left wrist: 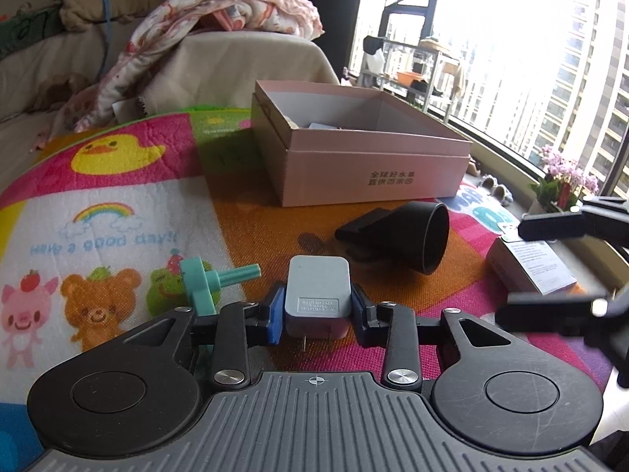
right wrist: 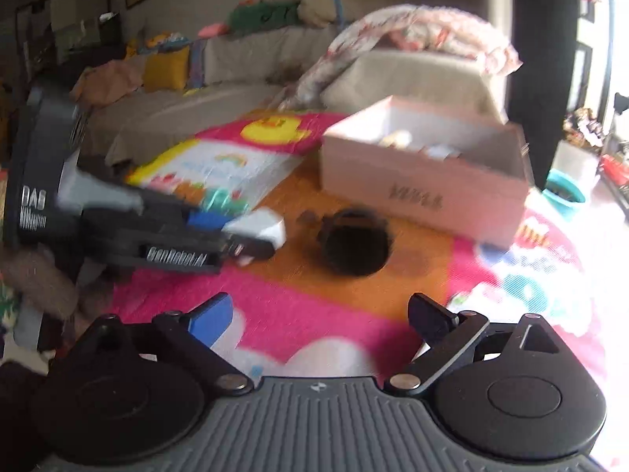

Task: Organize rigid objects
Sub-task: 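Grasp the black hair-dryer nozzle with the right gripper while the left gripper holds the plug adapter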

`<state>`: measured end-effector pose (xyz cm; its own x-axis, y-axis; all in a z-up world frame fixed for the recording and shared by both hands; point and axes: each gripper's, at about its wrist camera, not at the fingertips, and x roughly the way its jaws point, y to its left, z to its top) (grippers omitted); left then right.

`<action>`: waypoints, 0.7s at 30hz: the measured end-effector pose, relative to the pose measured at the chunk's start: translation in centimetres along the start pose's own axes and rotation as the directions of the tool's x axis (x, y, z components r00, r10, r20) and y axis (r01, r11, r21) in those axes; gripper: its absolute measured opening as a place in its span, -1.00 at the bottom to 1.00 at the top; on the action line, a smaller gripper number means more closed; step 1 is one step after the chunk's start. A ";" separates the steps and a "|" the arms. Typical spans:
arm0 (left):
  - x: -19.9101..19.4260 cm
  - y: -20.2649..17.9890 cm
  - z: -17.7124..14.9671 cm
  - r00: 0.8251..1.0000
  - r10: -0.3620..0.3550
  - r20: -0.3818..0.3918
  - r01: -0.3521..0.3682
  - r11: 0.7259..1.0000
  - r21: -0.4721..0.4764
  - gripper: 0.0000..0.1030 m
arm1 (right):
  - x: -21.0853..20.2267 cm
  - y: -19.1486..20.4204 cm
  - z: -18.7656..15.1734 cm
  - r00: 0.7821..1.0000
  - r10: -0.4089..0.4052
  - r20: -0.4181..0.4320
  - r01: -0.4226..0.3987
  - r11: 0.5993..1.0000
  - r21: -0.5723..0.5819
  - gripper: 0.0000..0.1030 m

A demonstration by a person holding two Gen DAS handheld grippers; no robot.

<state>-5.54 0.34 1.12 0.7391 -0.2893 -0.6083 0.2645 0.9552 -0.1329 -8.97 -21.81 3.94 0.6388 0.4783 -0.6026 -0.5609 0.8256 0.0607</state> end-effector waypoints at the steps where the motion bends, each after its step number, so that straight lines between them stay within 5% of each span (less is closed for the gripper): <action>1: 0.0 0.0 0.0 1.000 -0.001 0.001 0.001 1.000 -0.003 -0.26 | -0.3 -0.5 0.6 1.000 -0.009 0.017 0.009 1.000 0.021 0.88; 9: 0.0 -1.0 -0.2 0.999 0.039 0.005 -0.039 0.998 0.044 -0.26 | 5.3 -2.7 4.7 0.998 -0.050 -0.040 0.056 0.984 0.168 0.55; 13: 0.0 -1.4 -0.2 0.998 0.059 0.006 -0.059 0.996 0.063 -0.26 | 7.7 -2.3 4.9 0.993 -0.037 -0.110 0.055 0.985 0.165 -0.04; 21: -0.7 -3.1 -0.6 0.996 0.085 0.016 -0.086 0.989 0.123 -0.27 | 3.4 -1.7 3.5 0.992 -0.078 -0.099 0.090 0.989 0.121 -0.05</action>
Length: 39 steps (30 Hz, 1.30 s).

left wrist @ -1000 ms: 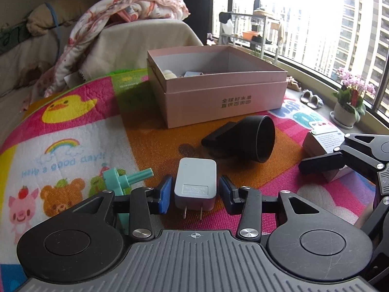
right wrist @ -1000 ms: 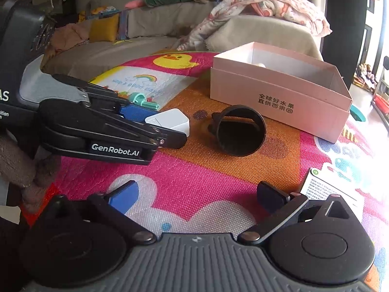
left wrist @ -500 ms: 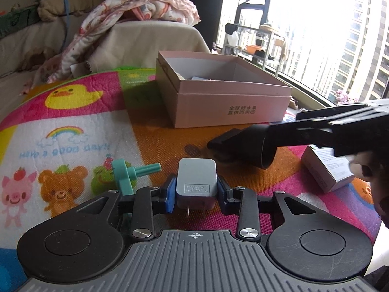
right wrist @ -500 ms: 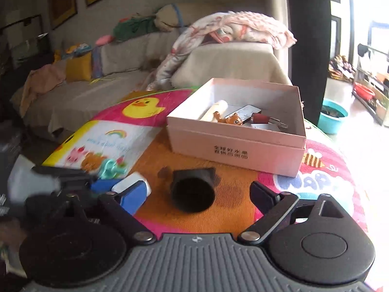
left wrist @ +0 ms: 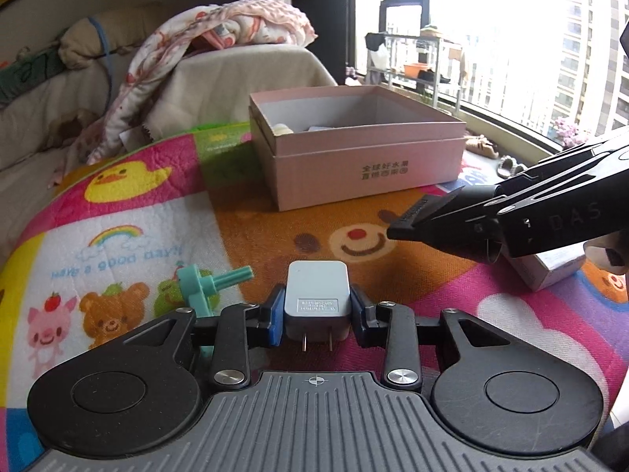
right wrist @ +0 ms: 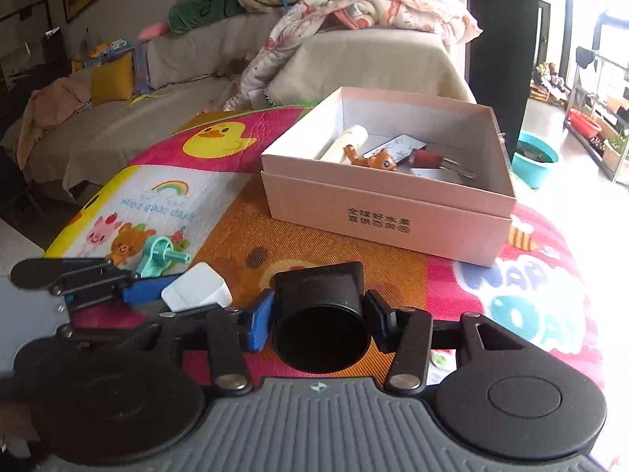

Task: Organize rigid objects
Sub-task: 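Grasp the black hair-dryer nozzle with the right gripper while the left gripper holds the plug adapter, then carry the plug adapter and nozzle into the pink box and open both grippers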

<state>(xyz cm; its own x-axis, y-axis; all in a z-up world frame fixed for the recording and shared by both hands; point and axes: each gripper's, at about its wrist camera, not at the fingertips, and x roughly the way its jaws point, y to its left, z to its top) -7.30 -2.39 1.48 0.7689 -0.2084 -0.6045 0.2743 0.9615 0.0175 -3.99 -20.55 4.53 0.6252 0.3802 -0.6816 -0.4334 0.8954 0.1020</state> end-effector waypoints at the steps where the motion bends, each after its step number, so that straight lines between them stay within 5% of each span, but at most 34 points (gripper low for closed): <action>1: -0.3 -0.2 -0.1 1.000 -0.019 0.000 0.019 1.000 0.008 -0.27 | -0.7 -0.2 -0.3 1.000 -0.005 0.000 0.005 1.000 -0.001 -0.05; 9: -2.8 -1.6 1.6 0.991 -0.107 0.077 0.103 0.993 0.051 -0.28 | -4.6 -3.0 -1.5 0.998 -0.034 0.050 0.032 0.999 0.042 -0.05; 13: -3.9 -1.2 7.9 0.971 -0.144 0.190 0.130 0.988 0.082 -0.28 | -6.8 -4.7 1.4 0.985 -0.035 0.170 0.019 0.995 0.096 -0.05; 19: -2.1 1.0 21.4 0.923 -0.150 0.355 0.145 0.989 0.040 -0.28 | -9.5 -6.0 8.7 0.927 -0.100 0.362 0.076 0.994 0.080 -0.05; 23: 3.3 1.7 25.6 0.938 -0.146 0.314 0.159 0.987 -0.017 -0.28 | -7.3 -6.9 11.7 0.922 -0.149 0.359 0.128 0.989 0.080 -0.05; 30: 13.3 2.0 22.7 0.982 -0.150 0.115 0.160 0.984 -0.084 -0.28 | 0.9 -8.3 11.5 0.964 -0.162 0.210 0.148 0.986 0.079 -0.05; 34: 17.4 2.9 19.9 0.979 -0.205 -0.008 0.202 0.969 -0.138 -0.27 | 4.9 -8.7 10.0 0.984 -0.135 0.118 0.125 0.988 0.085 -0.04; 36: 18.1 3.1 19.1 0.982 -0.191 0.012 0.191 0.973 -0.129 -0.28 | 6.0 -8.7 9.5 0.991 -0.098 0.093 0.092 0.993 0.072 -0.03; 39: 16.5 3.6 18.8 0.981 -0.167 0.102 0.179 0.976 -0.121 -0.28 | 5.9 -8.5 9.0 0.992 -0.085 0.096 0.079 0.994 0.070 0.27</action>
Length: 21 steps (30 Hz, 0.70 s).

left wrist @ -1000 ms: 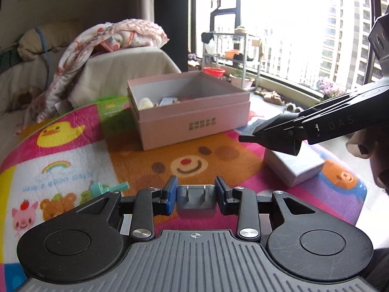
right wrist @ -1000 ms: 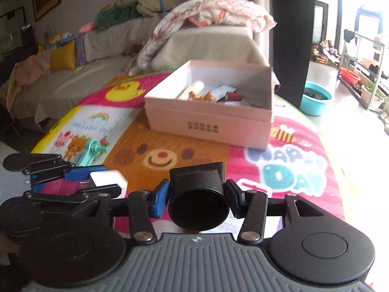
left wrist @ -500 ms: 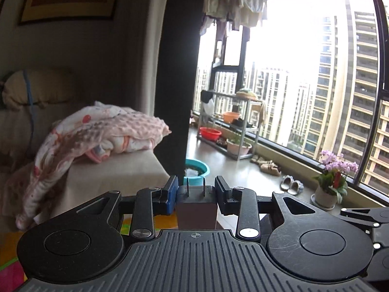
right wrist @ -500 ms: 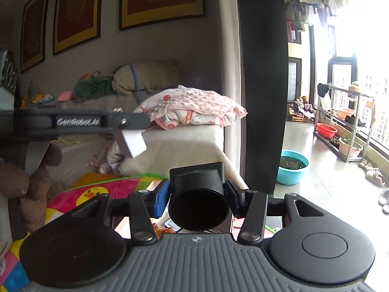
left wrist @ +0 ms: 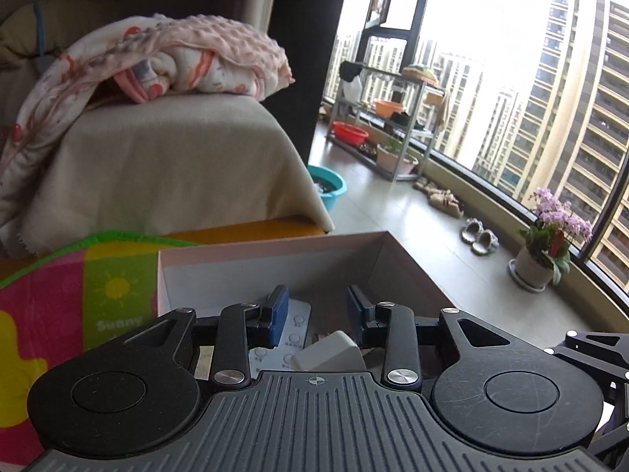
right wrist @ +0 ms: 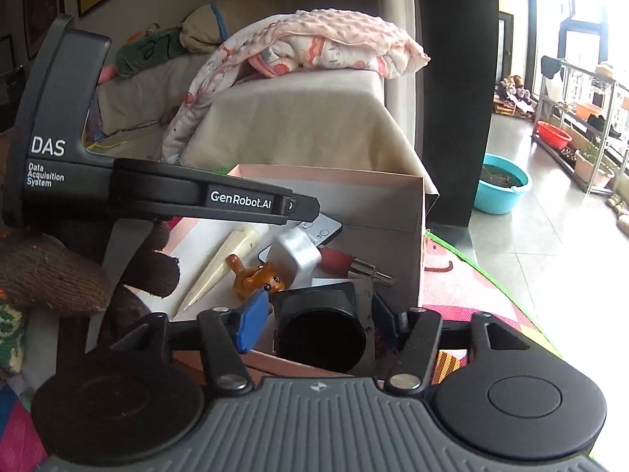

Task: Organize rigid objects
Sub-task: 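Carry the plug adapter and nozzle into the pink box and open both grippers, then grasp the teal plastic piece with the left gripper while the right gripper grasps the white card package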

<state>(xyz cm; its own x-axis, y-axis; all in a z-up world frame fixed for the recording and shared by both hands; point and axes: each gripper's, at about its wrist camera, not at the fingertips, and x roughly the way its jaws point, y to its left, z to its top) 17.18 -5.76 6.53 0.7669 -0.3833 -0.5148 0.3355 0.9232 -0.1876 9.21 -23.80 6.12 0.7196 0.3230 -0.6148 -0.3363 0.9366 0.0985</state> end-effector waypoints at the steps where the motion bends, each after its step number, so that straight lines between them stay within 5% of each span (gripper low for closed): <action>1: -1.2 0.0 0.2 0.999 -0.003 0.040 0.003 1.000 -0.011 -0.28 | -0.5 0.1 -0.2 1.000 -0.010 0.016 0.010 1.000 -0.002 0.31; 5: -7.0 0.6 0.2 0.989 -0.016 0.144 0.023 0.998 -0.052 -0.28 | -4.0 0.8 -1.5 0.995 -0.040 0.088 0.042 0.999 -0.032 0.48; 8: -12.3 0.9 -1.9 0.985 0.032 0.169 -0.027 0.999 -0.033 -0.28 | -7.1 1.2 -3.7 0.988 -0.064 0.139 0.074 0.995 -0.070 0.61; 16: -22.5 3.7 -10.9 0.975 0.191 0.116 -0.184 0.981 -0.067 -0.29 | -11.4 2.3 -10.2 0.984 -0.123 0.131 0.138 0.984 -0.115 0.61; 21: -24.7 5.2 -15.1 0.982 0.186 0.041 -0.176 0.967 -0.184 -0.29 | -12.3 3.0 -11.7 0.984 -0.126 0.129 0.138 0.987 -0.084 0.61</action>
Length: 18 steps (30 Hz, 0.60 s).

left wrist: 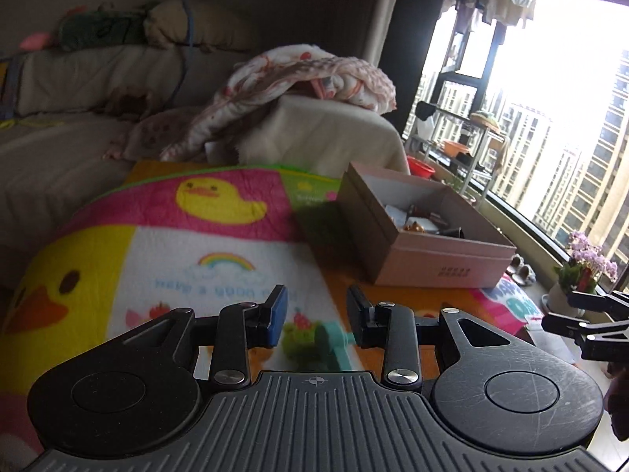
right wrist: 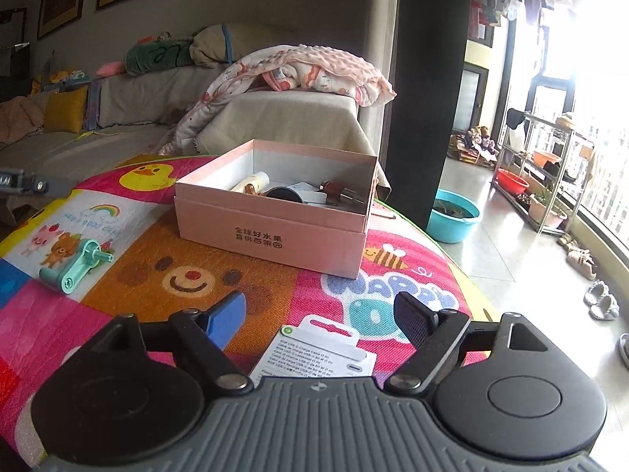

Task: Organize rigid objects
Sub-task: 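Grasp the teal plastic piece with the left gripper while the right gripper grasps the white card package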

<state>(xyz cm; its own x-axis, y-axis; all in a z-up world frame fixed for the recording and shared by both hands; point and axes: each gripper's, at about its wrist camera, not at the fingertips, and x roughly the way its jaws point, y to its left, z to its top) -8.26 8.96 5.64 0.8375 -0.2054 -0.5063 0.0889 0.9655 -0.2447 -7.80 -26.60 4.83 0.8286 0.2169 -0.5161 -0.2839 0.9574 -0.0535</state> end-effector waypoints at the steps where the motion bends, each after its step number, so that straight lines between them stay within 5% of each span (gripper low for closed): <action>1: 0.1 0.0 -0.5 1.000 0.000 -0.014 0.000 1.000 -0.008 -0.29 | 0.1 0.1 0.0 1.000 0.007 -0.002 -0.007 1.000 0.011 0.61; 8: 2.7 -2.7 -2.3 0.995 0.071 -0.076 -0.063 0.993 0.103 -0.29 | 0.7 2.3 -0.4 0.999 0.022 -0.033 -0.023 0.999 -0.030 0.61; 14: 4.4 -4.0 -3.1 0.990 0.045 -0.135 -0.025 0.989 0.143 -0.28 | 0.4 3.7 -1.5 1.000 0.000 -0.024 -0.003 0.992 -0.127 0.61; 18: 5.1 -5.1 -3.4 0.989 0.042 -0.139 -0.015 0.982 0.189 -0.24 | 1.1 3.2 -1.8 0.999 -0.023 -0.049 0.018 0.995 -0.096 0.62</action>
<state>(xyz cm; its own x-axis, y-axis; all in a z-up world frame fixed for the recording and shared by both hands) -6.27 2.44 1.51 0.7573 -0.1852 -0.6262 0.1768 0.9813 -0.0764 -8.70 -23.65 2.58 0.8101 0.1850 -0.5563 -0.3135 0.9385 -0.1444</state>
